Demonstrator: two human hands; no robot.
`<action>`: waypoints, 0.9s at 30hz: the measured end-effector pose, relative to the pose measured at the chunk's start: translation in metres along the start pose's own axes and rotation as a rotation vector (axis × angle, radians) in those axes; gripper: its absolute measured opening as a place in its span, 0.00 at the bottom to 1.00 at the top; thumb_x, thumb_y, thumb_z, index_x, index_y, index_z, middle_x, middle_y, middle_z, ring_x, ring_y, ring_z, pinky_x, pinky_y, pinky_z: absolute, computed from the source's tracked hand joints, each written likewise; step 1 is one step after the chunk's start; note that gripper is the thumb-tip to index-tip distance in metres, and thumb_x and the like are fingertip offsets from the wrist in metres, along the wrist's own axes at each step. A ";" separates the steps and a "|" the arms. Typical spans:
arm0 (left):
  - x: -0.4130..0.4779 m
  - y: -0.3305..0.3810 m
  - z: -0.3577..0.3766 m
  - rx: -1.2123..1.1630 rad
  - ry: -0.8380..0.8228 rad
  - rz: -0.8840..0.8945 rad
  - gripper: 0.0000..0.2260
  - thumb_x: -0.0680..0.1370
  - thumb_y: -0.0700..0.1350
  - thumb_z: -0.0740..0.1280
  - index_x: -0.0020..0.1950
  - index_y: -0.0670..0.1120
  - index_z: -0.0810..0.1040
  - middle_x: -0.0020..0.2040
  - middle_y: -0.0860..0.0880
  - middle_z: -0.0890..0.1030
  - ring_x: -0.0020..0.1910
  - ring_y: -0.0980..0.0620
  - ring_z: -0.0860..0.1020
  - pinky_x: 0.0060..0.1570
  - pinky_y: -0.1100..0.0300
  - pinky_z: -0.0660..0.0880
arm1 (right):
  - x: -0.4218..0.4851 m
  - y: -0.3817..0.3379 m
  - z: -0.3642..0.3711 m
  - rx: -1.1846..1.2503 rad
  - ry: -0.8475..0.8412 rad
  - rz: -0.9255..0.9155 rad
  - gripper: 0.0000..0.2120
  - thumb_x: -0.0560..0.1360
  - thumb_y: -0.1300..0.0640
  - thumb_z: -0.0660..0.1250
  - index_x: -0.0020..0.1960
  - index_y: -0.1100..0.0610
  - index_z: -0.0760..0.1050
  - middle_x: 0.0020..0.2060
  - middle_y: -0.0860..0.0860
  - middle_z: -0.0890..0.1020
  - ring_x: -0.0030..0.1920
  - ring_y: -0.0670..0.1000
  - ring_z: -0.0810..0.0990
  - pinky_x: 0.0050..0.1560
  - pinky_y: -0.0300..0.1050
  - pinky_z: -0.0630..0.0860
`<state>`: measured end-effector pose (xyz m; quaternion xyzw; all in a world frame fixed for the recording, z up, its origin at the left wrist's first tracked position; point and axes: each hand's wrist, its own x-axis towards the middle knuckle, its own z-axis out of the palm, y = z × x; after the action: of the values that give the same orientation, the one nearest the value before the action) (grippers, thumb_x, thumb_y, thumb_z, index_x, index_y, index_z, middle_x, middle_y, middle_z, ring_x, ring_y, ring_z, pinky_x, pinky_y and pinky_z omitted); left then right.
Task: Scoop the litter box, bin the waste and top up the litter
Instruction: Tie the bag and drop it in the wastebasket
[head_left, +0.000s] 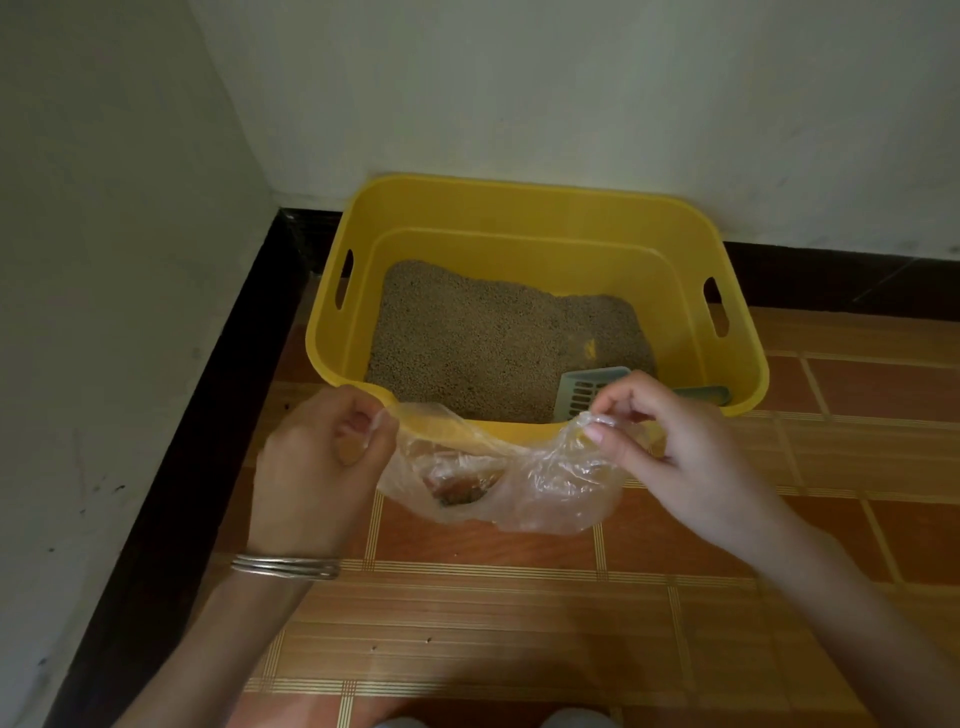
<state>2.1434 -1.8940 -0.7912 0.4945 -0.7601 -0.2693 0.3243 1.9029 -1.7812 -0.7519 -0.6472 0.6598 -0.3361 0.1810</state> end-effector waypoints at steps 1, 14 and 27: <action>0.001 0.003 -0.002 -0.023 0.018 0.020 0.13 0.70 0.56 0.62 0.41 0.48 0.78 0.37 0.57 0.78 0.38 0.59 0.77 0.42 0.69 0.72 | 0.001 0.000 0.000 -0.023 0.019 -0.015 0.07 0.74 0.54 0.67 0.45 0.59 0.76 0.36 0.46 0.78 0.36 0.32 0.75 0.35 0.22 0.65; 0.001 0.039 -0.014 -0.296 0.012 0.160 0.05 0.73 0.52 0.65 0.42 0.52 0.76 0.49 0.55 0.77 0.52 0.57 0.76 0.52 0.66 0.70 | 0.007 -0.002 -0.005 0.980 0.014 0.155 0.16 0.71 0.47 0.67 0.44 0.60 0.69 0.43 0.53 0.82 0.55 0.57 0.79 0.59 0.46 0.73; 0.000 0.028 0.031 -0.687 -0.301 0.035 0.09 0.77 0.50 0.61 0.45 0.45 0.73 0.26 0.53 0.72 0.25 0.56 0.70 0.28 0.64 0.69 | 0.018 0.004 0.036 0.500 -0.145 0.150 0.11 0.76 0.58 0.61 0.58 0.52 0.73 0.45 0.48 0.78 0.41 0.46 0.80 0.43 0.40 0.76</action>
<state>2.1039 -1.8814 -0.7904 0.2987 -0.6731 -0.5725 0.3605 1.9227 -1.8062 -0.7762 -0.5541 0.5876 -0.4272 0.4065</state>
